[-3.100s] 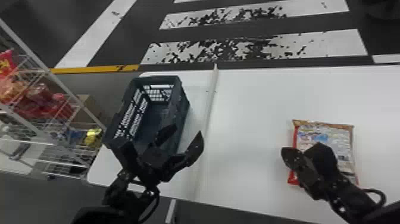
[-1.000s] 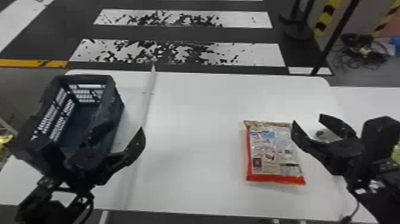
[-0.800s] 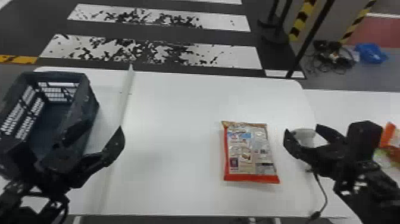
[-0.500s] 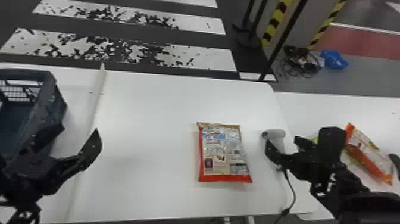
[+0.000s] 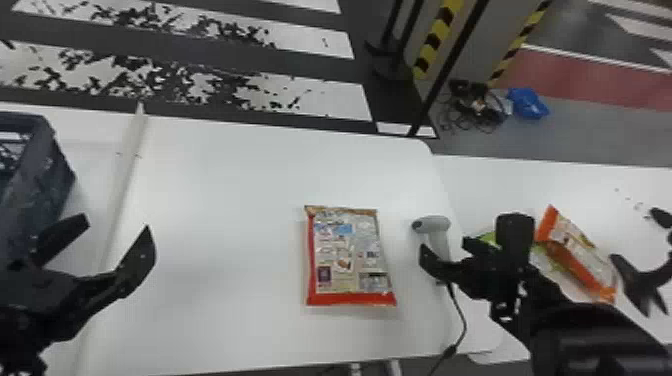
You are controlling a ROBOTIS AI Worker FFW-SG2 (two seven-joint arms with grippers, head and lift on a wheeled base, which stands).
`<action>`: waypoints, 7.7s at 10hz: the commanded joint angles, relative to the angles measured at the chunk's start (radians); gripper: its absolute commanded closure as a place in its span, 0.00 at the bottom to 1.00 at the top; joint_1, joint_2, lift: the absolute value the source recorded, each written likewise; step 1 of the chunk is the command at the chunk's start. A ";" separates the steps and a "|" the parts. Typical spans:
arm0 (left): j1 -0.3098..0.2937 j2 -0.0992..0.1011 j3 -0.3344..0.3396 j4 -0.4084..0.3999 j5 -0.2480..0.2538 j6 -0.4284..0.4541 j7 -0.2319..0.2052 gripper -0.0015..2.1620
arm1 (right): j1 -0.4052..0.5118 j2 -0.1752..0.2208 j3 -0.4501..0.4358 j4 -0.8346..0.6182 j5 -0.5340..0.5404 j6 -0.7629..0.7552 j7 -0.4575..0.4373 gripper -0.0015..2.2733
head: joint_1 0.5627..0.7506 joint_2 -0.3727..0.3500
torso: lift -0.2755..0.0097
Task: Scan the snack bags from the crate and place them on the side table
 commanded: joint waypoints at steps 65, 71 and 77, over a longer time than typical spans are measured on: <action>-0.015 -0.019 -0.125 0.017 -0.090 0.006 0.166 0.02 | -0.097 -0.067 0.048 0.090 -0.282 0.361 0.333 0.04 | 0.70 0.22 | 0.68; -0.009 -0.016 -0.124 0.020 -0.087 0.006 0.161 0.02 | -0.140 -0.071 0.158 0.156 -0.183 0.297 0.359 0.80 | 0.70 0.25 | 0.68; -0.009 -0.016 -0.119 0.014 -0.086 0.006 0.166 0.02 | -0.082 -0.071 -0.078 0.014 -0.342 0.383 0.405 0.99 | 0.70 0.25 | 0.68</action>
